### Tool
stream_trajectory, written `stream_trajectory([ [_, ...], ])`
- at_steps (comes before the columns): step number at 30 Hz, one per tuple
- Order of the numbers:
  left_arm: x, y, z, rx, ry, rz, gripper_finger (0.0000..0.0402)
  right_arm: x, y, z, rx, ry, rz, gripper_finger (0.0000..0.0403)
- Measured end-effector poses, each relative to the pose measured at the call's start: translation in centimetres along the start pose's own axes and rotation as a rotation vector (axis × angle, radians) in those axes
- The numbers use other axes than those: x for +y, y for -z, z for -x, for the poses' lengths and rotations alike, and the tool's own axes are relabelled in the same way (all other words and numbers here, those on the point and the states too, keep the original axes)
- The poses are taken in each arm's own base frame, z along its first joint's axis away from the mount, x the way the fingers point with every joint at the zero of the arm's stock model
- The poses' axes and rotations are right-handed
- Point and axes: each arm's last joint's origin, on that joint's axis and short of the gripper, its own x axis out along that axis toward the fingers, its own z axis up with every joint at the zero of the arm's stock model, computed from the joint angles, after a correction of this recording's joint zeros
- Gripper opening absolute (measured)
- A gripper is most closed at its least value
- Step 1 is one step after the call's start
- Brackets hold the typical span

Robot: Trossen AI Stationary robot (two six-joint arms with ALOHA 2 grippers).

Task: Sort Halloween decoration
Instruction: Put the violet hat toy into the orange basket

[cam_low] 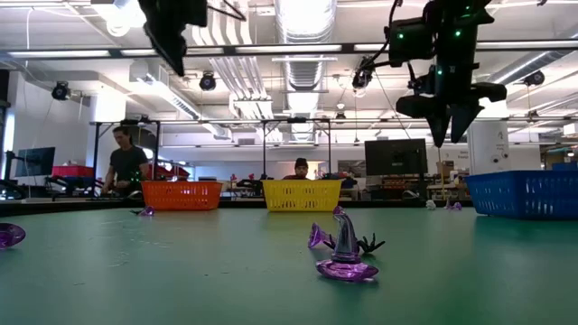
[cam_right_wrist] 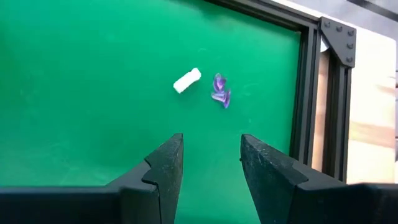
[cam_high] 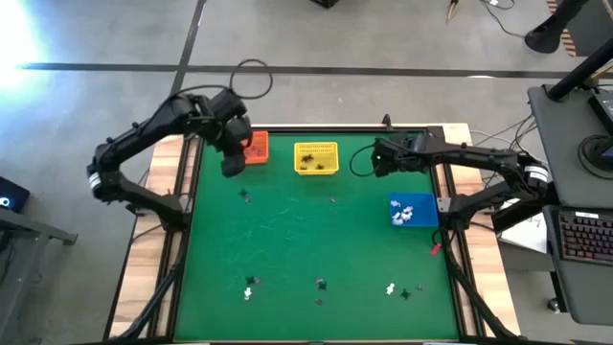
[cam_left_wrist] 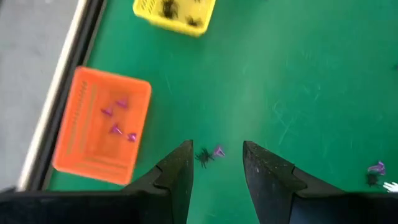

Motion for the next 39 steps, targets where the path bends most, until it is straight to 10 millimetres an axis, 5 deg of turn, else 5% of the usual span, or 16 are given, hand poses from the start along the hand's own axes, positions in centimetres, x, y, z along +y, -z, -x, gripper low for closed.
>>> stream_trajectory([
  [8,-0.6,3.9,-1.8,0.023,0.004,0.067,0.0121,-1.2,-1.3,-1.0,0.020,0.019,0.022,0.0153],
  [16,-0.6,5.7,-4.1,0.035,-0.038,0.107,0.0121,-3.2,-2.9,-2.3,0.083,0.021,-0.004,0.0153],
  [27,-0.1,5.3,-8.2,0.176,-0.036,0.117,0.0121,-4.3,-4.3,-3.1,0.082,-0.043,0.018,0.0153],
  [39,-0.2,5.2,-8.0,0.145,-0.022,0.086,0.0121,-4.8,-5.7,-6.5,0.104,-0.069,-0.007,0.0153],
])
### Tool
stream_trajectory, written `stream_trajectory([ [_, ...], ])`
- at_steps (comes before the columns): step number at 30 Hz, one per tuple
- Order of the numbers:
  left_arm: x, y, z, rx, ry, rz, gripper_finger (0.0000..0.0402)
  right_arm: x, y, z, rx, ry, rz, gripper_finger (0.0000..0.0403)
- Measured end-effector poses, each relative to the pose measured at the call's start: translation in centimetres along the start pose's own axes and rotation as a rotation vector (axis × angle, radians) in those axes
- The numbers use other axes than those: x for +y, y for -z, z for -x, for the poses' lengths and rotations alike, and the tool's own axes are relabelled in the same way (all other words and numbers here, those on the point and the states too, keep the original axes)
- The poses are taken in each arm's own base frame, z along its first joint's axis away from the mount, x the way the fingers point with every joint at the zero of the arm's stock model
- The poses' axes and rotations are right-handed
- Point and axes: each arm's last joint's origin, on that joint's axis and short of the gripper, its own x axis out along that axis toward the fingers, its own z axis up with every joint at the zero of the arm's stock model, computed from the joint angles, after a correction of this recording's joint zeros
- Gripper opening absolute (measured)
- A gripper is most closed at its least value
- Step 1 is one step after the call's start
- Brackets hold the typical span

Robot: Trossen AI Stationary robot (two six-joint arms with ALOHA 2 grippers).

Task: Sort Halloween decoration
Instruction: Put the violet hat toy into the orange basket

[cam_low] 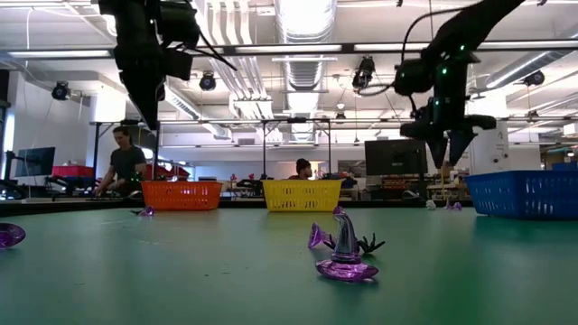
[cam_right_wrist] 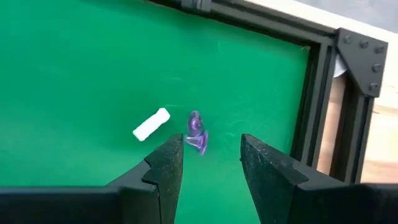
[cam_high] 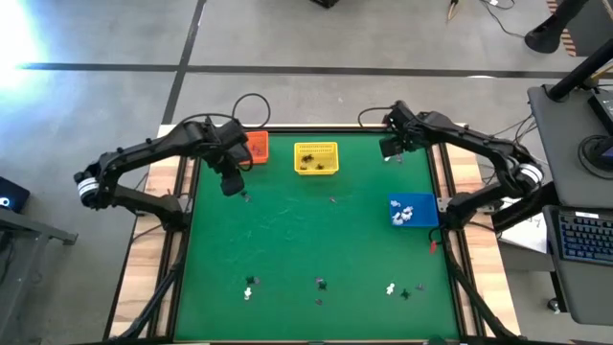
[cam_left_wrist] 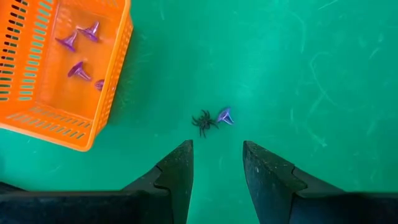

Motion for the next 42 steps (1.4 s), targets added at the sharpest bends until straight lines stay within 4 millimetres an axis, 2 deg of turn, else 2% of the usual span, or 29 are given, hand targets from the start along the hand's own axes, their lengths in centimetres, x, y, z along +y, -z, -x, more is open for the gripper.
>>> stream_trajectory([
  [10,-0.1,0.3,0.4,-0.009,0.000,0.001,0.0121,0.7,-0.6,-5.4,0.146,0.075,0.060,0.0144],
  [18,-0.1,0.3,0.4,-0.005,0.001,0.001,0.0121,1.0,-1.0,-8.1,0.187,0.045,0.034,0.0119],
  [24,-0.1,0.3,0.4,-0.005,0.001,0.001,0.0121,0.7,-1.0,-8.5,0.206,0.051,0.020,0.0092],
  [33,-0.1,0.3,0.4,-0.007,0.000,0.001,0.0121,0.4,-1.2,-8.1,0.182,0.051,0.014,0.0016],
  [42,-0.1,0.3,0.4,-0.007,0.000,0.001,0.0121,0.3,-1.3,-7.9,0.183,0.049,0.012,0.0009],
])
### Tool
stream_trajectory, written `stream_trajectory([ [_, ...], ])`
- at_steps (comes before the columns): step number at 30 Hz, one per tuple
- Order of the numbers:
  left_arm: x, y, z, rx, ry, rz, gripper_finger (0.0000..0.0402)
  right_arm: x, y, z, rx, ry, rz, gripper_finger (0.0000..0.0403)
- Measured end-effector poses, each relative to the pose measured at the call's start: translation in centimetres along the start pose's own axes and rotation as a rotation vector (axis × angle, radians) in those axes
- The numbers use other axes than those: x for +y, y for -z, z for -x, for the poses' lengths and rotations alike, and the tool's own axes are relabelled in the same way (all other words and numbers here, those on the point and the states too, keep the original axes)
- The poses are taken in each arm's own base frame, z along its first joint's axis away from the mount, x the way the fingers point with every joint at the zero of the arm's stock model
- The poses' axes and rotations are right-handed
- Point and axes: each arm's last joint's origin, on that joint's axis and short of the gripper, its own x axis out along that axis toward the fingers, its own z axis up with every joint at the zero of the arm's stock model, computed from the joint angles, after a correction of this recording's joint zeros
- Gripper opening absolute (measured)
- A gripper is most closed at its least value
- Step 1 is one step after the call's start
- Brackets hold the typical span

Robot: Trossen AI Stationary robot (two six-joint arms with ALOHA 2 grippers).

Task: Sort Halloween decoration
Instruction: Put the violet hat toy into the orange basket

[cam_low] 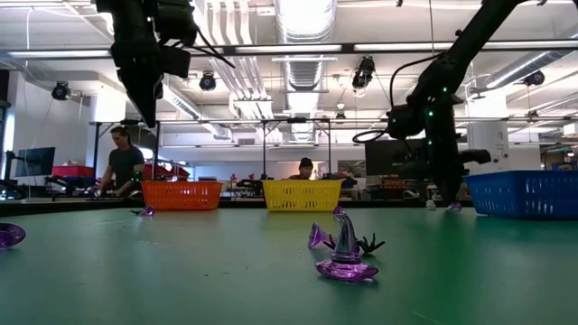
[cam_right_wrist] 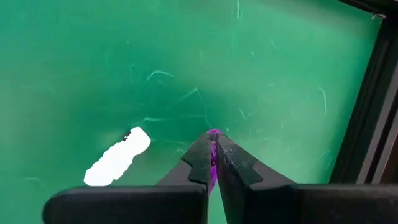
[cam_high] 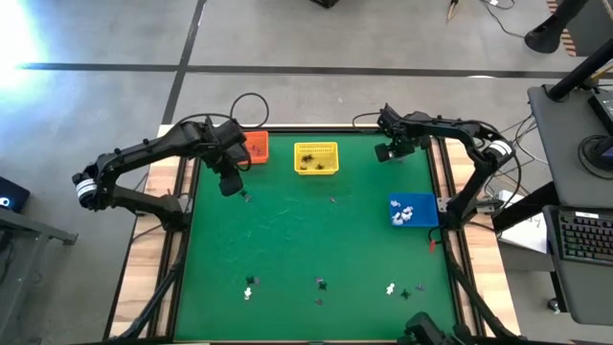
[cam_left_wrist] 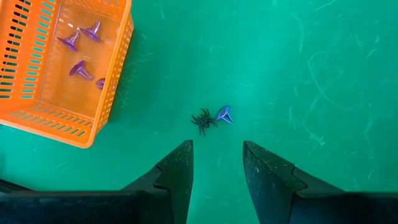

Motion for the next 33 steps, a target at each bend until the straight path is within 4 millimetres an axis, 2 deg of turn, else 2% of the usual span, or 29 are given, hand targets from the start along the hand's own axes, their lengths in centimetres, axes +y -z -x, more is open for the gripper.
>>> stream_trajectory([
  [7,0.0,0.0,0.0,0.000,0.000,-0.001,0.0121,-0.6,0.1,2.5,-0.052,-0.031,-0.013,0.0009],
  [13,0.0,0.0,0.0,0.000,0.000,-0.030,0.0121,-1.2,0.6,5.6,-0.132,-0.159,-0.034,0.0009],
  [19,0.0,-0.3,0.0,-0.031,-0.005,-0.066,0.0121,-0.7,1.5,8.4,-0.232,-0.270,-0.055,0.0009],
  [25,0.1,-0.9,0.0,-0.095,-0.013,-0.091,0.0121,1.4,2.0,10.6,-0.348,-0.420,-0.038,0.0009],
  [33,0.0,-1.3,0.1,-0.148,0.027,-0.114,0.0121,5.7,2.1,12.3,-0.478,-0.672,0.007,0.0009],
])
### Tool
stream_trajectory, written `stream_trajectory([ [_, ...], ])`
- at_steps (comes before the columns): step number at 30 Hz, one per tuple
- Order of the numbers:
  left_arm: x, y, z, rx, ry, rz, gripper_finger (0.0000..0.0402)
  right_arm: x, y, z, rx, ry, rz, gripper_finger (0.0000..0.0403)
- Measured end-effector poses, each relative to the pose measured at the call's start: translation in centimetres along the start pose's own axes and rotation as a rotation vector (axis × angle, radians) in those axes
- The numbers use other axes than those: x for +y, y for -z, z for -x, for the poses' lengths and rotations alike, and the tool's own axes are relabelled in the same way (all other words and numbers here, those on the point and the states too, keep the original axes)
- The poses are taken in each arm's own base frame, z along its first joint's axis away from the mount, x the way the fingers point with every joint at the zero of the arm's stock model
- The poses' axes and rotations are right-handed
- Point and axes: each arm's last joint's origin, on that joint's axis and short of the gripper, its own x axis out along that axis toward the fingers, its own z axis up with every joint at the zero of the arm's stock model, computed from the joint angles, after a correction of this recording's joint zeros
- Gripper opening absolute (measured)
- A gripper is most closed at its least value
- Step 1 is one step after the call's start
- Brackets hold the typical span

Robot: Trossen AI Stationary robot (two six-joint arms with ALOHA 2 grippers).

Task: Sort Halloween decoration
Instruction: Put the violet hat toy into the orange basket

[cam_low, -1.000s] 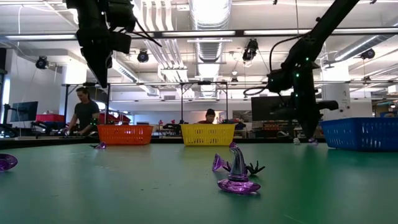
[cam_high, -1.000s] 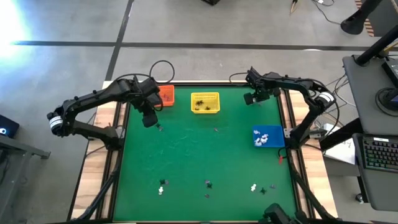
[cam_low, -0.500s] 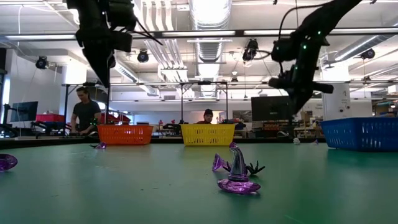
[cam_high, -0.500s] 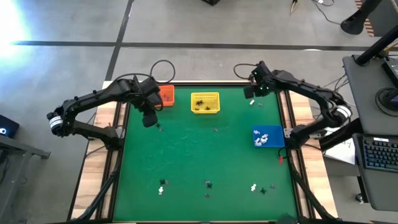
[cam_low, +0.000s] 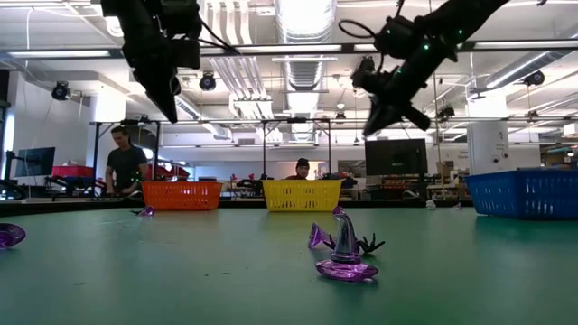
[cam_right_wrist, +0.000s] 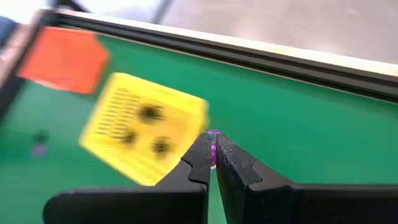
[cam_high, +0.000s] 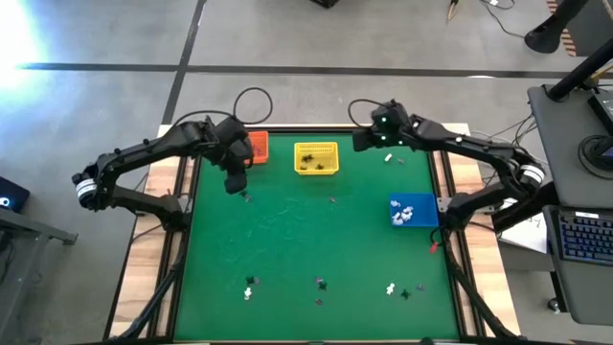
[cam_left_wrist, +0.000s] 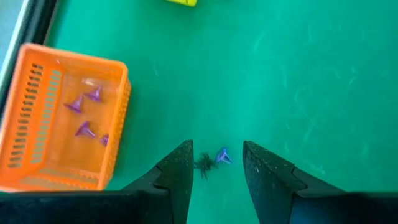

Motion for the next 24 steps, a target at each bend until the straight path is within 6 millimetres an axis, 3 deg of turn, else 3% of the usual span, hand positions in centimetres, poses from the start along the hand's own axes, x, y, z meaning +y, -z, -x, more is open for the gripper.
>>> stream_trajectory([
  [14,0.0,-0.8,0.5,-0.141,0.073,-0.042,0.0121,4.1,0.4,-2.3,-0.072,-0.282,0.043,0.0009],
  [24,2.0,0.4,-1.2,-0.149,0.056,-0.013,0.0115,7.1,0.4,-4.2,-0.173,-0.544,0.020,0.0009],
])
